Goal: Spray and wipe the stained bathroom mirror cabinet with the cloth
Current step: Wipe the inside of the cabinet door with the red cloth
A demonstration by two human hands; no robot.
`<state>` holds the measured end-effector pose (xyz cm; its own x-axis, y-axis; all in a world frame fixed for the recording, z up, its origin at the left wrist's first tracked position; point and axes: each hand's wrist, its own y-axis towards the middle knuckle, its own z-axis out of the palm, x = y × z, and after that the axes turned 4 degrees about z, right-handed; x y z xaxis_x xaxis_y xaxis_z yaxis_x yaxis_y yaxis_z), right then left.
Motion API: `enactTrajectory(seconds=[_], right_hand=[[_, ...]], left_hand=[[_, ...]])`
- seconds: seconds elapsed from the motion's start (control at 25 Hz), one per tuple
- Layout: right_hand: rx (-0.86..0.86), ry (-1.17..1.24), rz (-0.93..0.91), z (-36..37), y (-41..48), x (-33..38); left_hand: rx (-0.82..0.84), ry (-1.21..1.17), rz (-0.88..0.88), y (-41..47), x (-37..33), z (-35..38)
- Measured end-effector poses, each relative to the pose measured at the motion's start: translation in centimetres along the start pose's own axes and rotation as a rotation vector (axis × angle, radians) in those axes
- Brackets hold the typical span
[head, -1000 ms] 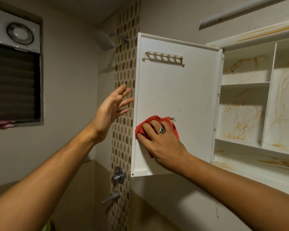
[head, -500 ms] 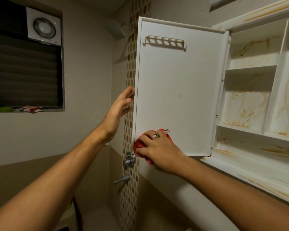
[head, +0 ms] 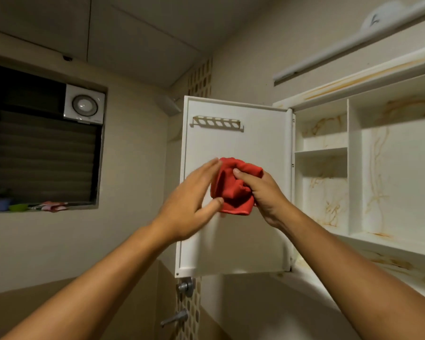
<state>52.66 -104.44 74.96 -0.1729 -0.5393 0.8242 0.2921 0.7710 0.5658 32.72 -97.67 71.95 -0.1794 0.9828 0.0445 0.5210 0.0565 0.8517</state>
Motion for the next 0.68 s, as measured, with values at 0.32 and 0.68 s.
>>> enactTrajectory(seconds=[0.32, 0.68], right_hand=[[-0.168, -0.066, 0.022, -2.5, 1.1, 3.3], [-0.199, -0.577, -0.406, -1.6, 3.3, 7.5]], left_hand=[[-0.054, -0.001, 0.151, 2.7, -1.8, 1.2], [-0.01, -0.344, -0.063, 10.7, 1.9, -1.4]])
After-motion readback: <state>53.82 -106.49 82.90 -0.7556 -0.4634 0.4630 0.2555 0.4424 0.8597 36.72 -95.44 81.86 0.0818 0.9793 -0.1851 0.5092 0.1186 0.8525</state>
